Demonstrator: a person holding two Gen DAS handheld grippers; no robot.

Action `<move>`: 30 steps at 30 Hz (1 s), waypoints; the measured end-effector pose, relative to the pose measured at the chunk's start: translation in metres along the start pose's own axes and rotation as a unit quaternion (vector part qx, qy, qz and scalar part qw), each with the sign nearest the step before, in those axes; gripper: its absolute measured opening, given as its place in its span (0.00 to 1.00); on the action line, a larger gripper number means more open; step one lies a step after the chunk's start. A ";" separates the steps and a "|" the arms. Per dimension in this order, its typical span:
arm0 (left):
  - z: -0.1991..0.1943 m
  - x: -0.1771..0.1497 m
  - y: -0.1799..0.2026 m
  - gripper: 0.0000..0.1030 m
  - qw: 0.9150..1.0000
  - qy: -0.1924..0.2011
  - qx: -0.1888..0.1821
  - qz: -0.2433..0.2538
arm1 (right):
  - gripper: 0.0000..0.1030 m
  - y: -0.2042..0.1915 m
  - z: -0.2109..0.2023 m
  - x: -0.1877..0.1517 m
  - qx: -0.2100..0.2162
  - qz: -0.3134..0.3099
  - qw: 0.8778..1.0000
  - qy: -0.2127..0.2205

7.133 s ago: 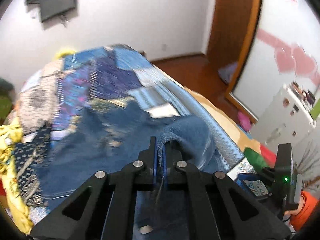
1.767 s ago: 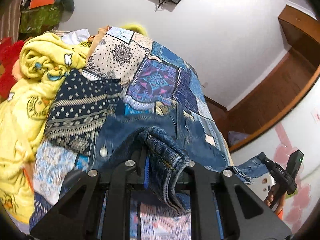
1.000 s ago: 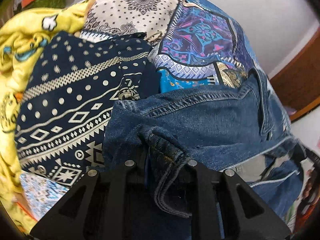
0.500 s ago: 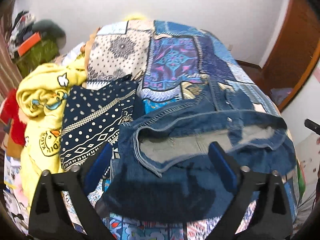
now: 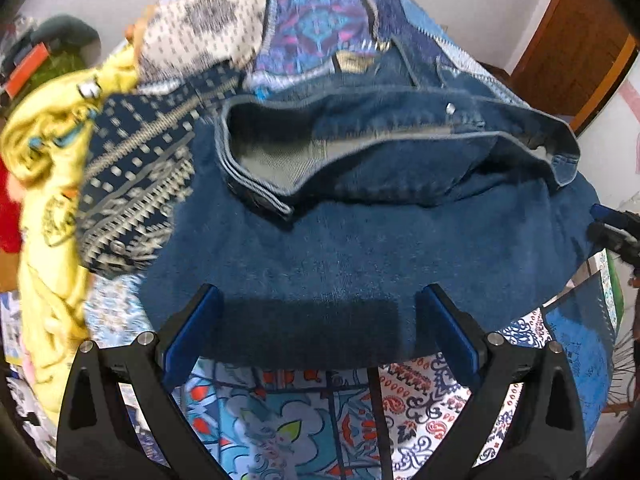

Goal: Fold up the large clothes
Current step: 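Fold the held hem over the jacket toward the collar with both grippers and release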

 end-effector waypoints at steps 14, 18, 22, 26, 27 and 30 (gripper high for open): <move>0.051 0.079 -0.014 1.00 0.999 -0.013 0.040 0.029 | 0.93 0.010 0.057 0.052 -0.034 -0.046 0.997 -0.056; 0.050 0.129 -0.041 1.00 0.996 0.015 0.084 -0.012 | 0.93 0.038 0.047 0.093 -0.070 -0.010 0.997 -0.014; 0.038 0.161 -0.074 1.00 0.989 0.041 0.109 -0.088 | 0.93 0.068 0.027 0.119 -0.128 0.038 0.990 0.036; 0.015 0.159 -0.092 1.00 0.988 0.062 0.068 -0.124 | 0.93 0.063 0.003 0.121 -0.106 0.051 0.990 0.076; 0.011 0.155 -0.093 1.00 0.989 0.063 0.058 -0.124 | 0.93 0.056 -0.005 0.117 -0.097 0.048 0.991 0.083; 0.002 0.131 -0.086 1.00 0.993 0.054 0.040 -0.100 | 0.94 0.031 -0.016 0.104 -0.072 0.022 0.993 0.087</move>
Point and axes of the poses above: each gripper's, at about its wrist camera, not at the fingertips, and z roughly the way its jaws point, y to its right, x to its top, the point moved 5 cm from there along z, roughly the way its jaws point, and after that the axes turned 8 degrees about x, right-handed, at the moved point
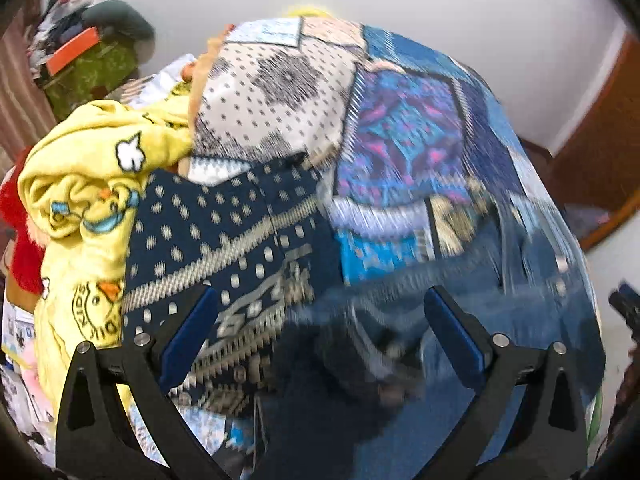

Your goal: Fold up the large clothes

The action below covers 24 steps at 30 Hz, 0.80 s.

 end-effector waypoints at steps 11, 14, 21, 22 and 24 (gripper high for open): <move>0.032 -0.071 0.016 1.00 0.986 -0.038 0.103 0.129 | 0.94 -0.066 0.023 -0.046 0.052 -0.073 0.994 -0.060; 0.048 -0.063 0.008 1.00 0.989 -0.035 0.114 0.089 | 0.94 -0.074 0.023 -0.052 0.057 -0.074 0.993 -0.065; 0.065 -0.049 -0.031 1.00 0.991 -0.053 0.123 -0.028 | 0.94 -0.088 0.019 -0.058 0.074 -0.051 0.994 -0.056; 0.059 -0.051 -0.032 1.00 0.991 -0.050 0.123 -0.032 | 0.94 -0.090 0.021 -0.059 0.079 -0.049 0.994 -0.056; 0.043 -0.056 -0.029 1.00 0.992 -0.038 0.115 -0.022 | 0.94 -0.097 0.025 -0.062 0.083 -0.050 0.993 -0.061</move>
Point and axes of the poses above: each gripper's, at about its wrist camera, not at the fingertips, and z roughly the way its jaws point, y to its right, x to its top, the point moved 5 cm from there along z, roughly the way its jaws point, and after that the axes turned 8 degrees about x, right-handed, at the moved point
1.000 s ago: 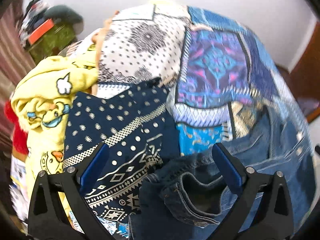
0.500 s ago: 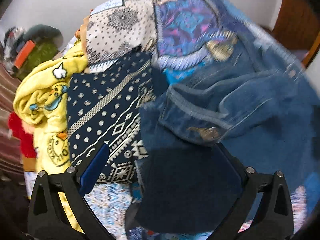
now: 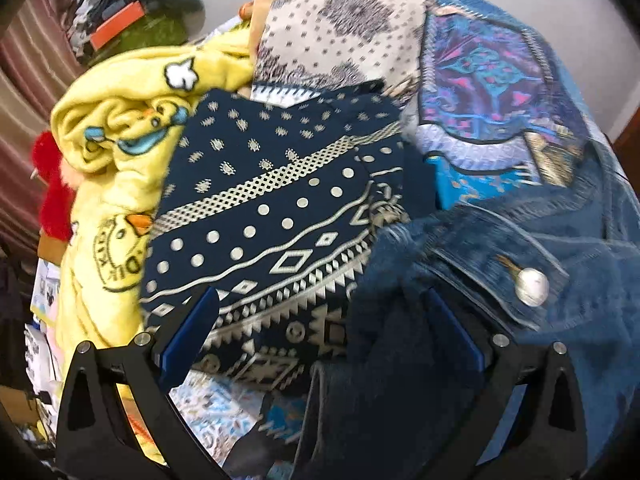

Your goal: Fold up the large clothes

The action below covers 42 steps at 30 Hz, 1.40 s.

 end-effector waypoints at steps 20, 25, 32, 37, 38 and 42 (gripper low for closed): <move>-0.068 -0.119 0.037 1.00 0.992 0.018 -0.109 0.069 | 0.94 0.043 -0.027 -0.068 -0.021 0.008 0.999 -0.035; -0.062 -0.137 0.009 1.00 0.992 -0.021 -0.123 0.014 | 0.94 0.047 -0.056 -0.079 0.000 0.020 1.000 -0.015; -0.068 -0.161 -0.032 1.00 0.984 -0.058 -0.158 -0.066 | 0.94 0.066 -0.072 -0.090 -0.050 0.046 0.998 -0.018; -0.082 -0.168 -0.042 1.00 0.957 -0.069 -0.249 -0.128 | 0.94 0.068 -0.091 -0.088 -0.070 0.045 0.997 0.009; -0.083 -0.168 -0.039 1.00 0.948 -0.076 -0.273 -0.142 | 0.94 0.067 -0.093 -0.087 -0.071 0.044 0.996 0.012; -0.071 -0.165 -0.024 1.00 0.911 -0.110 -0.347 -0.191 | 0.94 0.057 -0.094 -0.077 -0.065 0.036 0.997 0.026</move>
Point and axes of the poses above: each gripper's, at about its wrist camera, not at the fingertips, and z roughly the way its jaws point, y to its right, x to its top, the point moved 5 cm from there along z, roughly the way its jaws point, and after that the axes turned 8 degrees about x, right-handed, at the moved point
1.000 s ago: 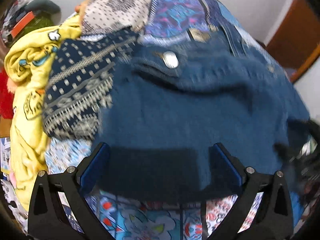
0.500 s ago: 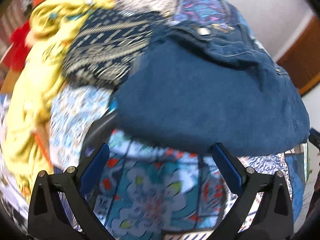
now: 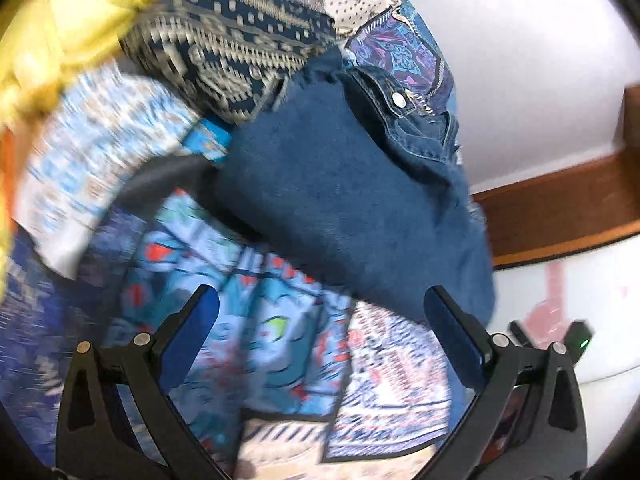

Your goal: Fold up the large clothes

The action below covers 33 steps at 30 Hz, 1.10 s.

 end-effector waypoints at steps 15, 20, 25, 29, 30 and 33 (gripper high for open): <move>0.059 0.050 -0.007 0.60 0.994 0.044 -0.028 -0.095 | 0.94 -0.035 0.047 -0.006 0.035 -0.022 0.998 -0.046; 0.038 0.057 -0.003 0.37 0.991 0.096 -0.010 -0.092 | 0.94 -0.035 0.044 -0.006 0.033 -0.018 0.998 -0.047; -0.007 0.066 0.029 0.32 0.987 0.147 -0.033 -0.059 | 0.94 -0.038 0.034 -0.002 0.025 -0.024 0.999 -0.041; -0.058 0.068 0.052 0.31 0.977 0.207 -0.044 -0.025 | 0.94 -0.049 0.024 0.008 0.029 -0.031 0.999 -0.027; -0.069 0.068 0.059 0.31 0.973 0.225 -0.041 -0.015 | 0.94 -0.054 0.022 0.012 0.033 -0.033 0.999 -0.022; -0.104 0.062 0.068 0.31 0.962 0.271 -0.026 0.016 | 0.94 -0.079 0.024 0.023 0.053 -0.047 0.997 -0.011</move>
Point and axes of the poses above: each gripper's, at about its wrist camera, not at the fingertips, and z roughly the way its jaws point, y to its right, x to its top, the point moved 5 cm from there along z, roughly the way its jaws point, and after that the axes turned 8 degrees about x, right-handed, at the moved point
